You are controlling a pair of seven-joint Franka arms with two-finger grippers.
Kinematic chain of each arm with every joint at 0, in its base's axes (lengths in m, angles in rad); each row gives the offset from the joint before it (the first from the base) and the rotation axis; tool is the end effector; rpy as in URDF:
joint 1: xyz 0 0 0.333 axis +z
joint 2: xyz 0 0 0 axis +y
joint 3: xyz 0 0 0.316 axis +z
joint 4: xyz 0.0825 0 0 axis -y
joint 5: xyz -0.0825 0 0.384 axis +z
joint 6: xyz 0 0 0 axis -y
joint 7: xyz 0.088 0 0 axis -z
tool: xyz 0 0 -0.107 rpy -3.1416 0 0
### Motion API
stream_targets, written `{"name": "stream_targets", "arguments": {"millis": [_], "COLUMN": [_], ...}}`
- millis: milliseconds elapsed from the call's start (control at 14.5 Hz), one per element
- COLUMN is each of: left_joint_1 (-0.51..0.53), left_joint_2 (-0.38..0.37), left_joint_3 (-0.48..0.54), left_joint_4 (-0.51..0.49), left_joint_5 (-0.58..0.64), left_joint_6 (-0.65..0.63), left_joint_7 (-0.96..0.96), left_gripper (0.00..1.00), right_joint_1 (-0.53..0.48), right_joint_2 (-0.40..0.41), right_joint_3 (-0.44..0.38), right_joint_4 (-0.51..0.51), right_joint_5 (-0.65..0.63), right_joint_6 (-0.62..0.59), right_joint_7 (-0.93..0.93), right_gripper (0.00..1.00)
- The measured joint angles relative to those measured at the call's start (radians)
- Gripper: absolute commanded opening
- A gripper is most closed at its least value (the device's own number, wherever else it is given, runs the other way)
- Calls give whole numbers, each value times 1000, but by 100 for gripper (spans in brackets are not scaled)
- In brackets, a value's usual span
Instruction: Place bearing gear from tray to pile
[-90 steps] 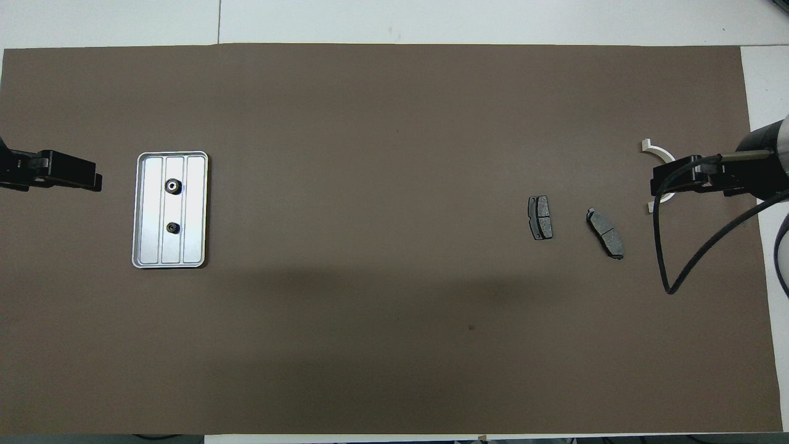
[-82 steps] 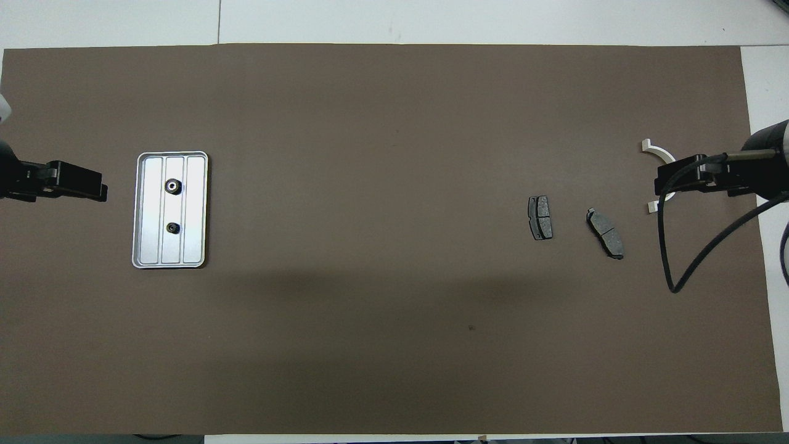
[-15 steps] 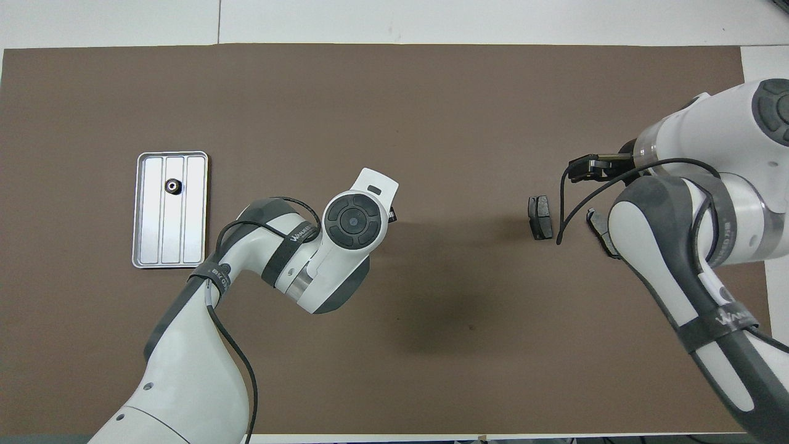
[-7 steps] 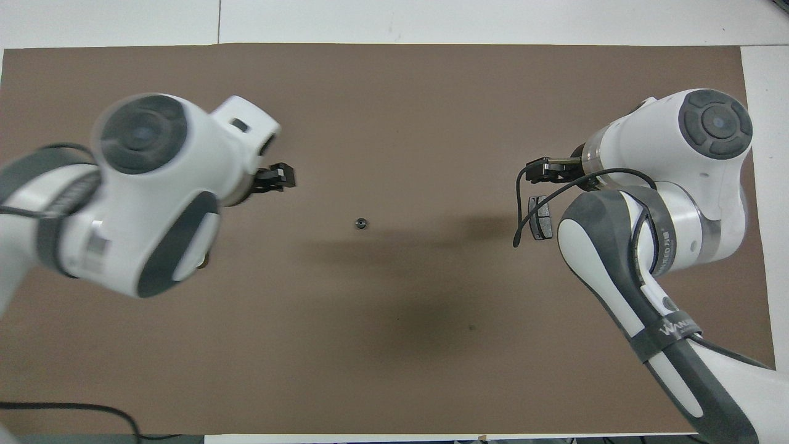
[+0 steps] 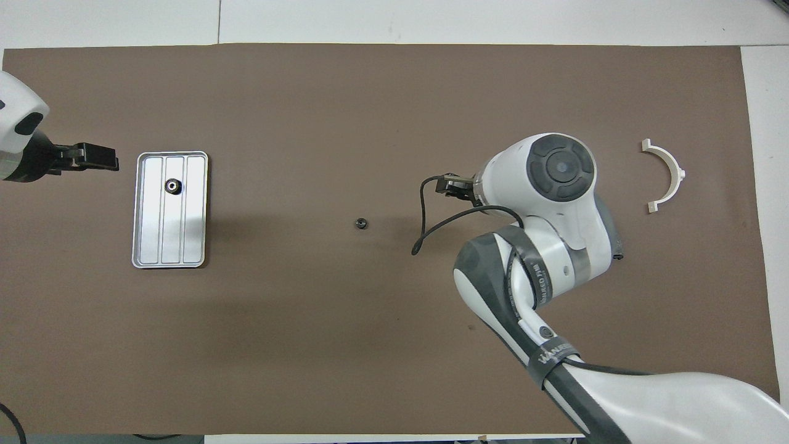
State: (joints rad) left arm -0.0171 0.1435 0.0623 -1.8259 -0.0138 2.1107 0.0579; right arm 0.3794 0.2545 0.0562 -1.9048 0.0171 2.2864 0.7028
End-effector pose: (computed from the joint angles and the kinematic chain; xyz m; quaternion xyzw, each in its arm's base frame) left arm 0.6144 0.0256 0.4676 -0.9975 0.0038 -0.0707 0.0019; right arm 0.5676 0.2626 0.3788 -0.9881 0.1394 -0.0462 0.0459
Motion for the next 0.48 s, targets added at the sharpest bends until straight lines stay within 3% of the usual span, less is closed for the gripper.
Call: {"name": "stream_targets", "arguments": {"millis": [275, 482], "left_joint_1": [-4, -5], "left_joint_2": [163, 218], "left_joint_3": [-19, -24], "left_joint_4": [-11, -19], "left_joint_5": [0, -1], "left_joint_6": [176, 198], "left_joint_7": [-3, -4], "left_gripper": [93, 91], "right_joint_1": [97, 177], "right_joint_2": [48, 124], "right_joint_3": [-1, -2], "right_joint_4": [41, 143], "right_joint_5": [-2, -67], "right_joint_6": [15, -37], "right_joint_7": [200, 357], "right_gripper": [100, 100]}}
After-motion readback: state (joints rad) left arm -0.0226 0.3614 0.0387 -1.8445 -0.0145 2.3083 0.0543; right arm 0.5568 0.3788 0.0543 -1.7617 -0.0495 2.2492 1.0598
